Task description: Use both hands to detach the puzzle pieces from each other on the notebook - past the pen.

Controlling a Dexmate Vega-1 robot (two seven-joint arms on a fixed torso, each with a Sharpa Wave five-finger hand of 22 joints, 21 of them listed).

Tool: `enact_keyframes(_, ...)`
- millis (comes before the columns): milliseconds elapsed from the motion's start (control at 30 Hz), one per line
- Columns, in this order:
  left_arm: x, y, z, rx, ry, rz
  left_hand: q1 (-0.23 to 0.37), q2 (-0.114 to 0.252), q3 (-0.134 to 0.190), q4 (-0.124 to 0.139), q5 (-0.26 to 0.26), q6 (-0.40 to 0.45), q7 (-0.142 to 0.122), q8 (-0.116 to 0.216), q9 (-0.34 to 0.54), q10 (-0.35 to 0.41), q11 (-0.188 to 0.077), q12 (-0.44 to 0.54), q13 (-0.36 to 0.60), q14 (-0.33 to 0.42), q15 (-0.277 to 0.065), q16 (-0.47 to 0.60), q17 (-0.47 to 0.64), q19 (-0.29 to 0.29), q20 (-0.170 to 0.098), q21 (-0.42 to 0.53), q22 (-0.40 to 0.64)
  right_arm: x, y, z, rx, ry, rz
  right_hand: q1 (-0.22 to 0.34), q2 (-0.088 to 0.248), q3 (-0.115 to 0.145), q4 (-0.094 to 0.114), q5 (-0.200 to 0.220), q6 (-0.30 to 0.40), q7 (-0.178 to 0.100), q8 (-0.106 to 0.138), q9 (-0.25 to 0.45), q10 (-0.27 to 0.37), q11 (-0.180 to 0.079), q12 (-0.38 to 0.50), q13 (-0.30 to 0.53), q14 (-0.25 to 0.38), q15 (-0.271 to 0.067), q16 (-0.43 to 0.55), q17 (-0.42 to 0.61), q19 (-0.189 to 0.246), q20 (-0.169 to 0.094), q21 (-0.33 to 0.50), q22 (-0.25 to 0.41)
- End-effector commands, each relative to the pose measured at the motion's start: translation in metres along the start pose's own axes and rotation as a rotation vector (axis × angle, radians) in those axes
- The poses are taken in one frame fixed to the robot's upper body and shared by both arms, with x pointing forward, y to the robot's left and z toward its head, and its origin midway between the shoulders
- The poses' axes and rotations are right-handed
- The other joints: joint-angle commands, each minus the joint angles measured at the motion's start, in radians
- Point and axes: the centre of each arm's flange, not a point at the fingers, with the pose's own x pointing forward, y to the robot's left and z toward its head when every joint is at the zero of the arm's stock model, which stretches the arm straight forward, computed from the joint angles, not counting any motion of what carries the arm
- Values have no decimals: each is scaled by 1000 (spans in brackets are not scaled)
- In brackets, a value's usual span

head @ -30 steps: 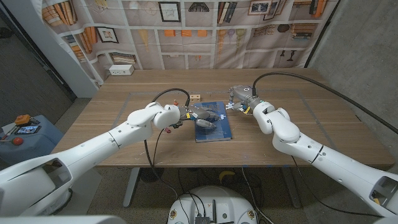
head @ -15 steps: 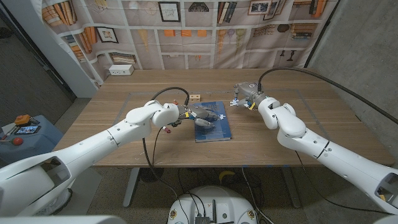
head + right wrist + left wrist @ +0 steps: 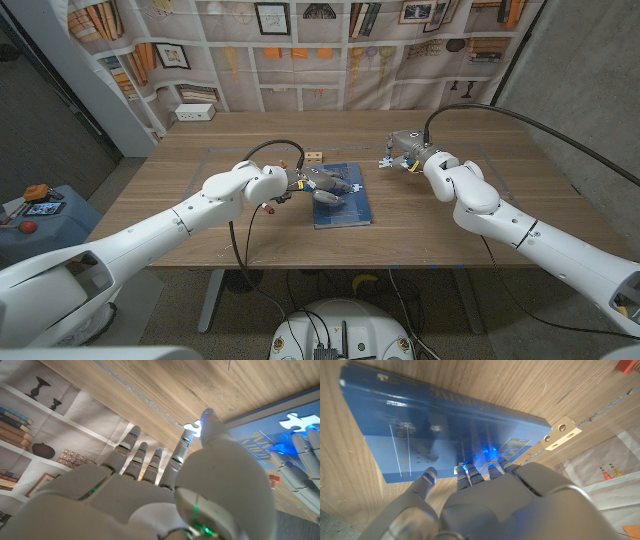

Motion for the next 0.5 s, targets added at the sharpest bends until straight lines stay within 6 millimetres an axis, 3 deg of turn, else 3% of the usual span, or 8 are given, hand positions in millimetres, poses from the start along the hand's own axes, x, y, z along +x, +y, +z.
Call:
enact_keyframes(33,0,3,3,7,-4,10,7,73,4,-5,-3,54,54,10,8,61,35,7,14,1,-91,1,1,-112,-72,-1,2,8,9,-19,0,32,44,-10,3,-3,1,0,-1,-2,-2,3,1,2,-1,4,-6,-10,1,5,-5,3,-1,6)
enact_keyframes(500,-5,4,7,6,5,27,6,73,5,-5,-3,52,52,9,8,55,33,5,14,0,-93,0,1,-111,-73,-1,2,21,22,-29,-15,37,91,-19,4,-7,4,0,-13,-2,-8,1,0,5,-1,4,-5,-9,2,6,-4,1,-1,6)
